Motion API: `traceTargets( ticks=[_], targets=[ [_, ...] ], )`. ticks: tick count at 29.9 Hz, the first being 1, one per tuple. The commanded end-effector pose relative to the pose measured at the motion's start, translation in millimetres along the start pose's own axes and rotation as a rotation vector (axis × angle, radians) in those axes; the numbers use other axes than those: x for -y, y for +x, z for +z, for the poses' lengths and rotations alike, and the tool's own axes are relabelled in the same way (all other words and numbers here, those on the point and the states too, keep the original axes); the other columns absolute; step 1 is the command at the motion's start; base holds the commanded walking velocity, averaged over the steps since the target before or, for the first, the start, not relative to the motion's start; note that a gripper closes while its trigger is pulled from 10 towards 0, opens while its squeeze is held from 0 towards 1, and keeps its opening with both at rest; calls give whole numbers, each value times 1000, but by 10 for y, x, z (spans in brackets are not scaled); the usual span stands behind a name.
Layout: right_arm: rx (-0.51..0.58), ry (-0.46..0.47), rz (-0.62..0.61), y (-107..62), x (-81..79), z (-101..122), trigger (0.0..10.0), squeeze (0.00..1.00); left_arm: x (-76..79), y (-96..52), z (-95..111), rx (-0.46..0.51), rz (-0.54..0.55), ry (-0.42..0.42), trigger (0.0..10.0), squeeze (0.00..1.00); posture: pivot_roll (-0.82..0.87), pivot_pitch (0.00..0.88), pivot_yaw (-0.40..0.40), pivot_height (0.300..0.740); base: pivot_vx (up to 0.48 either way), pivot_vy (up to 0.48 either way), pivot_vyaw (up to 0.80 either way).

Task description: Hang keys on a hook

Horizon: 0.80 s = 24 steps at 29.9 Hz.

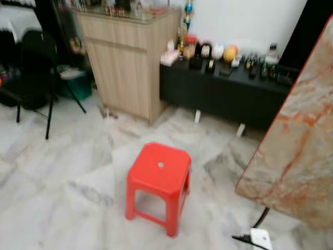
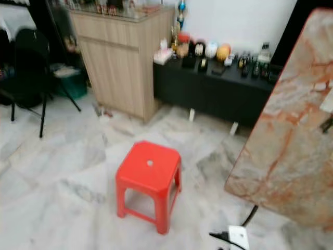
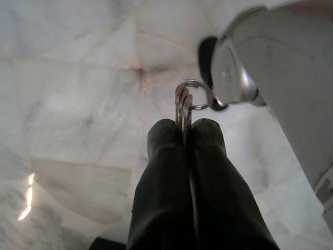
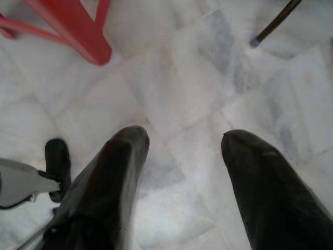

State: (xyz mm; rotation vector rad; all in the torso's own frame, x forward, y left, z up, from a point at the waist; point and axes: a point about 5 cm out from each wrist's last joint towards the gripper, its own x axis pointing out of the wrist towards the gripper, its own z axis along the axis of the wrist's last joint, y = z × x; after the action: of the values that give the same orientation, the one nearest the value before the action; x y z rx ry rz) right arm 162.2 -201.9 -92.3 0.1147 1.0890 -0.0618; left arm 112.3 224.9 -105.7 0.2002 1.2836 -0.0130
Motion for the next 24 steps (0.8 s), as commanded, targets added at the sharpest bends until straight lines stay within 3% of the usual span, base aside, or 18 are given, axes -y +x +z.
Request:
traceTargets(
  ticks=[1,9,18,24],
  targets=[
    [4,1,-31,-20,114,5,10000,0,88,7,25,10,-34,9,10000,0,37,0,-80,740,0,-442,0],
    [22,55,-43,-23,130,14,10000,0,59,3,-13,-1,-37,17,10000,0,26,0,-65,740,0,-446,0],
    [-32,-16,-41,-33,151,-83,10000,0,66,5,11,3,-40,14,10000,0,6,0,-61,740,0,-445,0],
    [-28,23,-68,-36,172,-83,10000,0,116,11,44,6,-43,12,10000,0,0,0,-60,740,0,-447,0]
  ],
)
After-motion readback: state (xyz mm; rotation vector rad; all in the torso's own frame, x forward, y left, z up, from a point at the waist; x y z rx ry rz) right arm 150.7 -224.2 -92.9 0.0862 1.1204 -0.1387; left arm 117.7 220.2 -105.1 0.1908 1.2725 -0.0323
